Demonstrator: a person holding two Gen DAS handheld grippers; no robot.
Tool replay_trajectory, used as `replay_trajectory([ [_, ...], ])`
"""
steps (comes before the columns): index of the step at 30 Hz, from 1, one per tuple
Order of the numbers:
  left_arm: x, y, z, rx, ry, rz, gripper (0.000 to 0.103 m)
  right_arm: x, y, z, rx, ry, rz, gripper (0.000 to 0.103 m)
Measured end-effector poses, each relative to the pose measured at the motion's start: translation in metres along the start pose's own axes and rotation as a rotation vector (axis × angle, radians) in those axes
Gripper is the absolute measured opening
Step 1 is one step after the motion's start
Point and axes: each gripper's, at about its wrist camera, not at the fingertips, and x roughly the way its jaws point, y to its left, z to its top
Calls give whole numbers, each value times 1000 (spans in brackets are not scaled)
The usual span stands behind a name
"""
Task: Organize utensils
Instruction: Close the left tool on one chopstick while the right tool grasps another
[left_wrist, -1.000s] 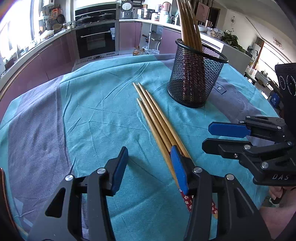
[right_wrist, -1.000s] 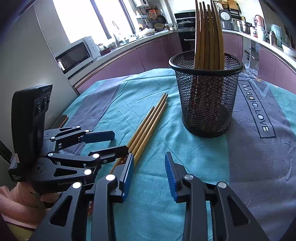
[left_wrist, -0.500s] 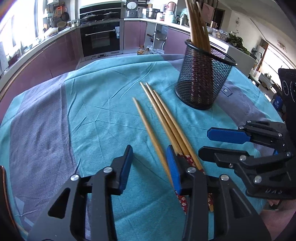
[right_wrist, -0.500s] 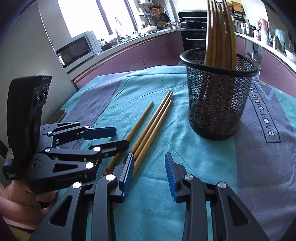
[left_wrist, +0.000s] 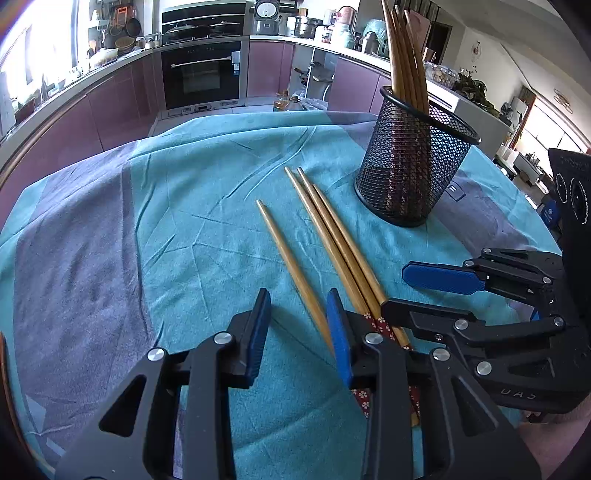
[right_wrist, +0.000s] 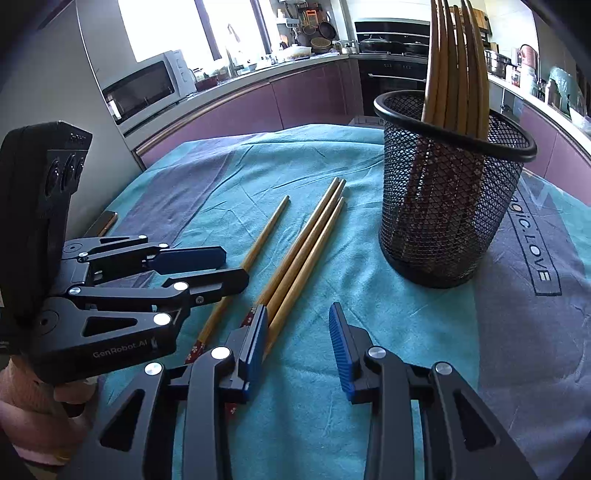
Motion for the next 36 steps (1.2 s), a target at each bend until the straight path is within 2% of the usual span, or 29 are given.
replay_trajectory([
  [17,12,4,12,-2,21,-35,30,11,-9,16,23,18,-64,20],
  [20,15,3,14,-1,20,-19,24,13,-12,18,56,4,-60,12],
  [23,16,1,14,-5,17,-3,23,12,-18,17,92,-1,-38,8],
  [25,16,2,14,-21,17,-9,14,10,-22,15,122,-6,-23,6],
  [30,14,1,12,-41,11,0,10,5,-28,10,161,-19,1,6],
  [36,4,-1,7,-46,-2,-33,7,-8,-27,9,144,-47,31,6],
])
